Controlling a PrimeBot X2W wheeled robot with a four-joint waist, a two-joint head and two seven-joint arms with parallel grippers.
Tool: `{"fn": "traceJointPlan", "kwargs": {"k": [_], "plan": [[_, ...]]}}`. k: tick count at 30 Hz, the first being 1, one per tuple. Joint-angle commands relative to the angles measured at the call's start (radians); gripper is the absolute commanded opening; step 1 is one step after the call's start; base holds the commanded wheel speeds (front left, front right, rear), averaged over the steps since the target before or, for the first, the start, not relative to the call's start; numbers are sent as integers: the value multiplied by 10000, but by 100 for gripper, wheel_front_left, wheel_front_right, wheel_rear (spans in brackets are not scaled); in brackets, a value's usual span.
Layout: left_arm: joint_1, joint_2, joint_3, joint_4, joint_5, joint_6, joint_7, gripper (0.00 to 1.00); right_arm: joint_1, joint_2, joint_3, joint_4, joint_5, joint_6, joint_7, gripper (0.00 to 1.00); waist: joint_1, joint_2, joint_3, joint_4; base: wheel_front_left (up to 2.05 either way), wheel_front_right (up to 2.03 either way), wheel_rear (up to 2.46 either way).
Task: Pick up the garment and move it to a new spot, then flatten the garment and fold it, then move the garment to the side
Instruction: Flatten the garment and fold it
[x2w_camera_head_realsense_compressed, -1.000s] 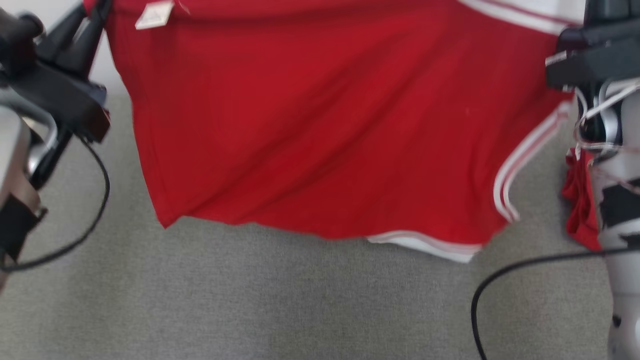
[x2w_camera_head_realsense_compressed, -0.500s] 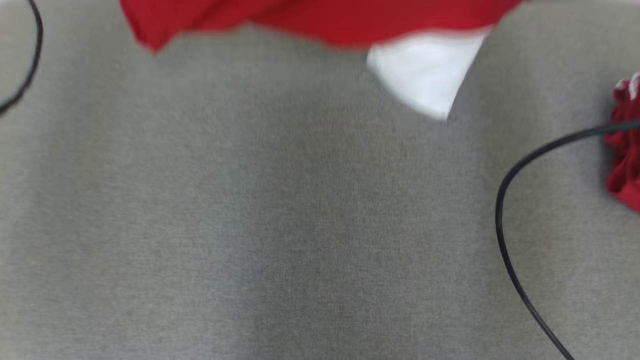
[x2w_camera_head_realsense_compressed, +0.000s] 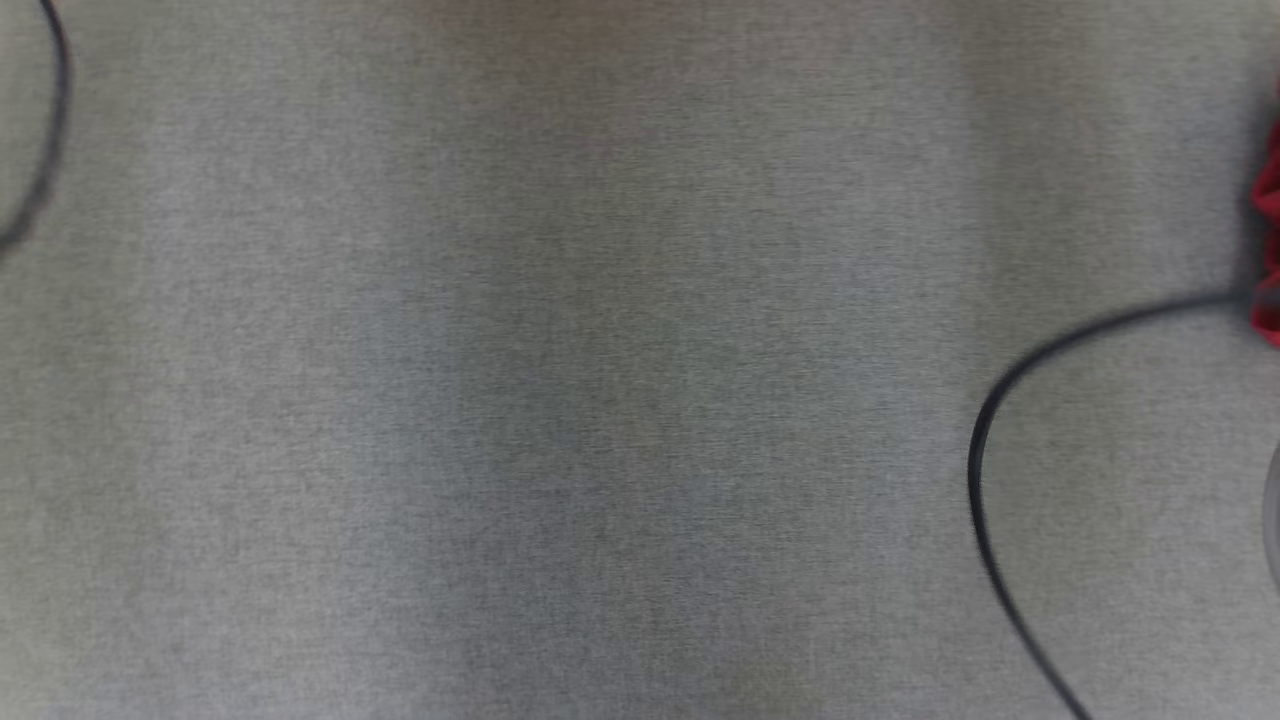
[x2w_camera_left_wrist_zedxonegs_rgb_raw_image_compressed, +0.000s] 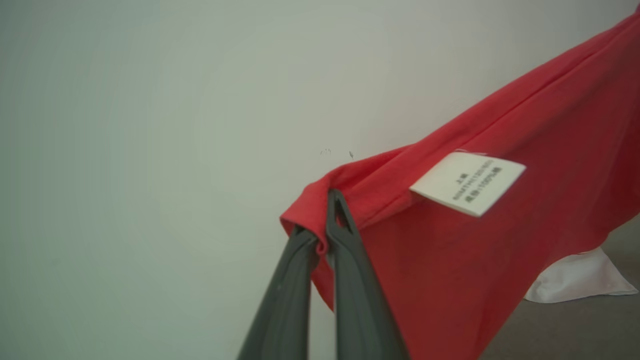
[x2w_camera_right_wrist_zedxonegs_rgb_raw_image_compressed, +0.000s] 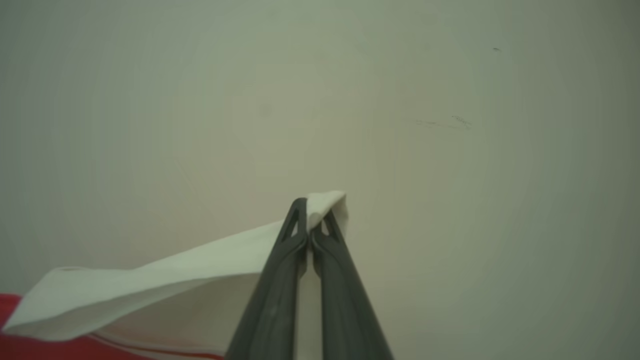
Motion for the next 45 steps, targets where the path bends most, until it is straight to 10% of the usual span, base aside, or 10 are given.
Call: {"fn": "traceJointPlan", "kwargs": {"k": [1, 11, 18, 45], "plan": [[652, 38, 97, -60, -64, -45, -35, 0, 554, -230, 333, -93, 311, -10, 2, 0, -2, -2, -94, -85, 0, 0, 0], [6965, -750, 1802, -1019, -1123, -63, -37, 0, 8245, -960, 1000, -1738, 3449, -12, 0, 0, -2, -2, -1849, -138, 0, 0, 0], [9891, -1631, 3030, -1038, -896, -63, -36, 0, 11289, -489, 463, -2223, 3499, -14, -1, 0, -2, -2, -3013, -121, 0, 0, 0], [15441, -3280, 5401, -1017, 825, -28, -38, 0, 16496, -361, -124, -2578, 3151, -43, -7, 0, -2, -2, -5439, 245, 0, 0, 0]]}}
